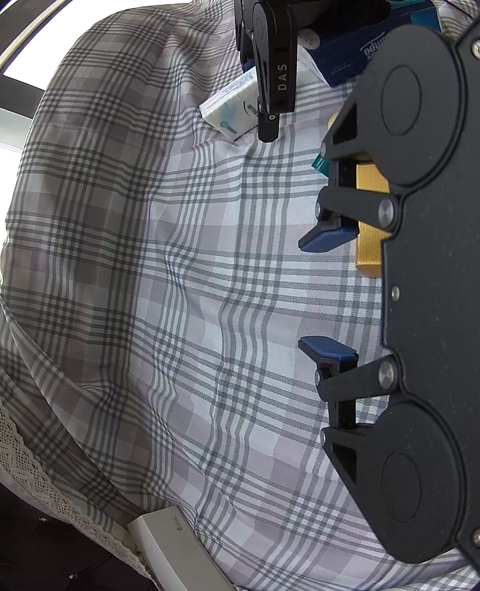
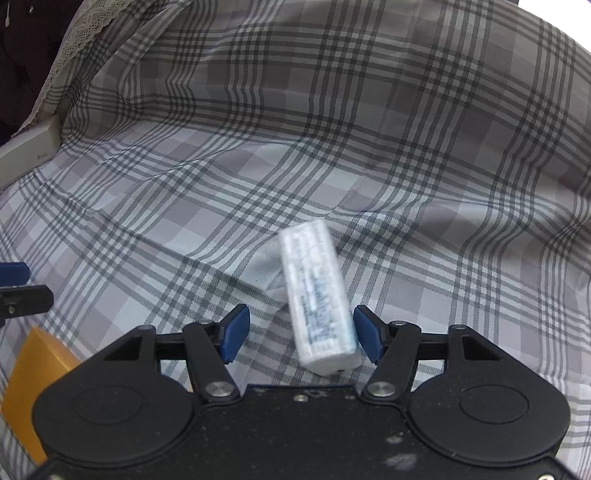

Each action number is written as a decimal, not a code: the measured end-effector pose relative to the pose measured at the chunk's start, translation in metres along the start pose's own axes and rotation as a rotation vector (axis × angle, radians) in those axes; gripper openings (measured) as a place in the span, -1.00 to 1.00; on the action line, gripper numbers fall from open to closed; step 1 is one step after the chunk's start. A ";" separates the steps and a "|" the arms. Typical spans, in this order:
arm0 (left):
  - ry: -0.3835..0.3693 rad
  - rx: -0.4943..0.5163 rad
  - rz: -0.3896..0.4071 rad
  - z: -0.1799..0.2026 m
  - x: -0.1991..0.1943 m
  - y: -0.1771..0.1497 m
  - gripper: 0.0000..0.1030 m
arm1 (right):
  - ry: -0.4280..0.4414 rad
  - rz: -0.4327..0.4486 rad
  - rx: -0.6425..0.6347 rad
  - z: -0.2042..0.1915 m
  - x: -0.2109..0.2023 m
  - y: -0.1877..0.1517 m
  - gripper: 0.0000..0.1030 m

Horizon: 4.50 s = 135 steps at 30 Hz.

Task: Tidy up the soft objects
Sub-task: 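Grasp the small white tissue packet with the right gripper, then lift the white packet with the right gripper while the left grasps the wooden egg toy, then carry the egg toy in the left gripper while the right carries the packet to the tray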

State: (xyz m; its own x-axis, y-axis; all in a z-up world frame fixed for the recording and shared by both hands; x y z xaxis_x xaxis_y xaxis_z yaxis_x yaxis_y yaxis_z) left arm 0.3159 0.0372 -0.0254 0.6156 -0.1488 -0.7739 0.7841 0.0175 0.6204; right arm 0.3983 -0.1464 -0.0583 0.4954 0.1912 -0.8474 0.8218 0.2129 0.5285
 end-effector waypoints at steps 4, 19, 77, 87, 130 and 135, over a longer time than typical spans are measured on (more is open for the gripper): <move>0.000 0.010 0.002 0.001 0.000 -0.001 -0.03 | 0.013 -0.008 0.005 0.001 -0.001 0.002 0.17; 0.004 0.011 0.008 -0.001 -0.001 -0.001 -0.03 | 0.001 0.030 0.118 0.018 0.001 -0.001 -0.49; 0.058 0.356 -0.030 0.141 0.021 -0.038 -0.15 | 0.184 0.521 0.574 0.082 -0.045 -0.030 -0.50; 0.044 0.310 -0.007 0.140 0.017 -0.031 -0.27 | 0.183 0.532 0.579 0.081 -0.048 -0.032 -0.50; -0.072 0.016 -0.042 0.043 -0.138 -0.130 -0.27 | 0.030 0.465 0.545 0.077 -0.043 -0.024 -0.50; -0.062 -0.016 -0.032 0.030 -0.149 -0.143 -0.27 | -0.014 0.436 0.470 0.065 -0.051 -0.019 -0.50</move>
State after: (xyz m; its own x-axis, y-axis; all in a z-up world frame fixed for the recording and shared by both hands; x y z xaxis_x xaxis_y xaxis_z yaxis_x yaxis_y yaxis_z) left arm 0.1103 0.0272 0.0049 0.5842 -0.2102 -0.7839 0.8050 0.0274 0.5926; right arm 0.3754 -0.2224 -0.0281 0.8130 0.1524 -0.5620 0.5782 -0.3250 0.7484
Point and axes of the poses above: each gripper's, at about its wrist camera, not at the fingertips, and x roughly the way its jaws point, z to its right, y to its top, the point moved 5 cm from there along x, roughly the way its jaws point, and after that the axes turned 4 degrees about z, right-handed, at the moved point
